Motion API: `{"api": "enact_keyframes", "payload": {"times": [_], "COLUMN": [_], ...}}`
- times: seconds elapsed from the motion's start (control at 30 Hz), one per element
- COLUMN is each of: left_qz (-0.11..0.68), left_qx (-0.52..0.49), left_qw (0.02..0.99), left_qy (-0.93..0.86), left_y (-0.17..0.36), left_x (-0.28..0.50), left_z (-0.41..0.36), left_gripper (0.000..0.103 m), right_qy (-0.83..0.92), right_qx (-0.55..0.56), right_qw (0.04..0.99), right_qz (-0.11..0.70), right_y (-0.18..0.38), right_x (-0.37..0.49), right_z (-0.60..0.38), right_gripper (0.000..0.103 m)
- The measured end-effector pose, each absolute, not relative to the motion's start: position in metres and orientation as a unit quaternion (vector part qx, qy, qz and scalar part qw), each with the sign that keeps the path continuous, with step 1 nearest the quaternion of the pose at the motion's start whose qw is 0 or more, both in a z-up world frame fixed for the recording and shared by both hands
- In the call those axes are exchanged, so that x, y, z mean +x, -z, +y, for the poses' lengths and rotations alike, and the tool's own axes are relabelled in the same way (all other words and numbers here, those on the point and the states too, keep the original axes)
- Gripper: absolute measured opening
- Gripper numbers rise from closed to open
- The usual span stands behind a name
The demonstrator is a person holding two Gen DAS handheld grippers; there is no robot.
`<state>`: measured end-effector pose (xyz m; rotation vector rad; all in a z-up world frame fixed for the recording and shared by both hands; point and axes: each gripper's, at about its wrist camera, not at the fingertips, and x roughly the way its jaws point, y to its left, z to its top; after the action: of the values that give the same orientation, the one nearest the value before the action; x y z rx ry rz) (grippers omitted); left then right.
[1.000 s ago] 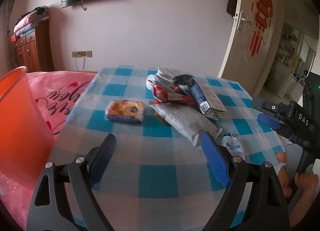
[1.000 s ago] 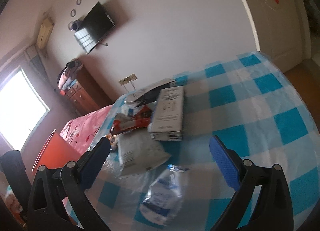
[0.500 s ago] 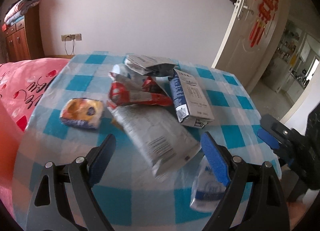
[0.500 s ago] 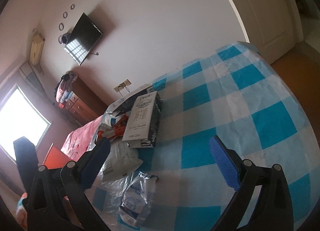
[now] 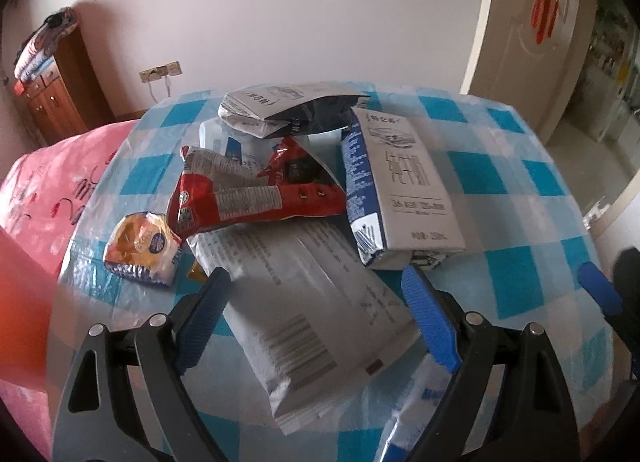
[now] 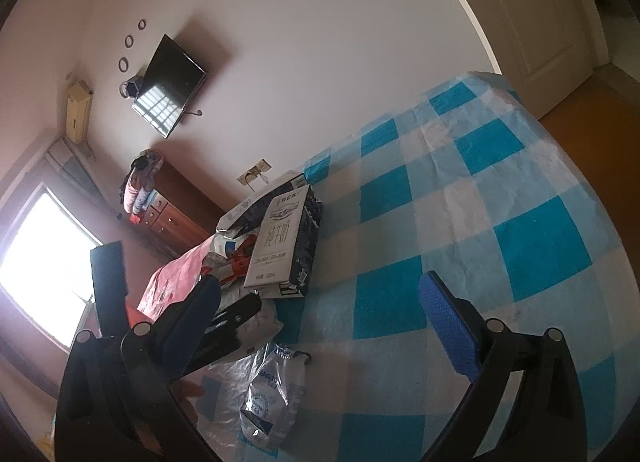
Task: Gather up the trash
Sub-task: 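Lower left tool onto the white printed paper bag while right tool reaches the clear Magicday bag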
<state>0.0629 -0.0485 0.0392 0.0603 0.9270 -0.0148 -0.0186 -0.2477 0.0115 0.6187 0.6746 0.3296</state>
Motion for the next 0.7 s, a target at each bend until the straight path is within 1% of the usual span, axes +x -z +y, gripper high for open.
{"api": "enact_keyframes", "payload": {"times": [0.17,0.4,0.57,0.7], "left_qz": [0.451,0.449,0.448,0.456], "left_qx": [0.062,0.075,0.061,0.03], "left_qw": [0.89,0.889,0.89,0.888], "left_qy": [-0.025,-0.047,-0.057,-0.056], "left_y": [-0.034,-0.031,-0.03,-0.026], "left_x": [0.068,0.073,0.073,0.072], "left_z": [-0.054,-0.055,-0.05,-0.037], "left_gripper": [0.088,0.09,0.089,0.087], "right_qy": [-0.164,-0.168,-0.174,-0.177], "right_qx": [0.295,0.272,0.259,0.259], "right_qw": [0.88,0.877,0.879,0.878], "right_qz": [0.335,0.358,0.361,0.363], "right_y": [-0.01,-0.007,-0.009,-0.008], "right_x": [-0.018,-0.018,-0.02,-0.02], "right_z": [-0.248,-0.241,-0.237,-0.237], "right_gripper": [0.098,0.098,0.098,0.098]}}
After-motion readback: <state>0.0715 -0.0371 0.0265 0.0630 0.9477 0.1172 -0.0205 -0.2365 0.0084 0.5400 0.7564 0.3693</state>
